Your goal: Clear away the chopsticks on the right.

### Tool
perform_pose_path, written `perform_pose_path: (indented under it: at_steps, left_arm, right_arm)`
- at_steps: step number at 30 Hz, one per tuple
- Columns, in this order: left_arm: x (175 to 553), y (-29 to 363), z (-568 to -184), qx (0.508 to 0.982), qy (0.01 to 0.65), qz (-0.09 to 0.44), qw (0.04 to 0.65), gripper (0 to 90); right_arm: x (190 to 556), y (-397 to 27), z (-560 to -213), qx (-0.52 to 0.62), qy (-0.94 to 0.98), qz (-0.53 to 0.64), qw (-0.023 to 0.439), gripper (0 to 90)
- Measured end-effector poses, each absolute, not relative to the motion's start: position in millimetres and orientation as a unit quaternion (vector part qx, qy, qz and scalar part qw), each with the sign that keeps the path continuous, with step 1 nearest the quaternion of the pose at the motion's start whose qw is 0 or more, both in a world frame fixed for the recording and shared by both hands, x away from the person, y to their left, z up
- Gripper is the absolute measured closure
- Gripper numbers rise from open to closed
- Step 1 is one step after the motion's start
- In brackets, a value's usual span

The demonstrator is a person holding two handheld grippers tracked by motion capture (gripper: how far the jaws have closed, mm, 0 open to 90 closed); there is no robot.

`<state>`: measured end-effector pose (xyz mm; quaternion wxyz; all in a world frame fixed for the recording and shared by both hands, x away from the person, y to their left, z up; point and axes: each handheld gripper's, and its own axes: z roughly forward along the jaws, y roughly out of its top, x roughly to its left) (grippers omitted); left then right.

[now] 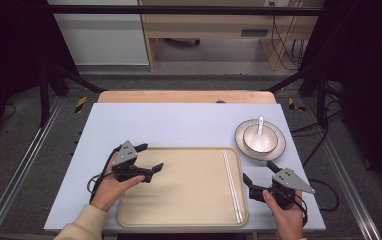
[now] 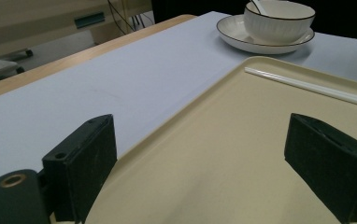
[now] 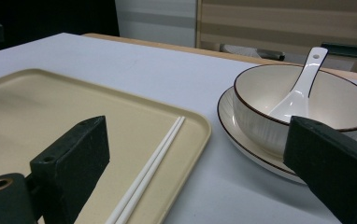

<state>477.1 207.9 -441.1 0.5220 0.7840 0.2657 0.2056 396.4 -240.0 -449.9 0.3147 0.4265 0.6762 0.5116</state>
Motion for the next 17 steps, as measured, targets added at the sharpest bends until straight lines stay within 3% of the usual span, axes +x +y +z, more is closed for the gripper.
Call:
perform_pose_path:
  at_steps: [17]
  left_arm:
    - [454.5,276.8,-438.4,0.744,0.314,0.251,0.534,4.8]
  right_arm:
    - [396.0,-241.8,-450.5,0.426,0.677,0.511,0.313,6.7]
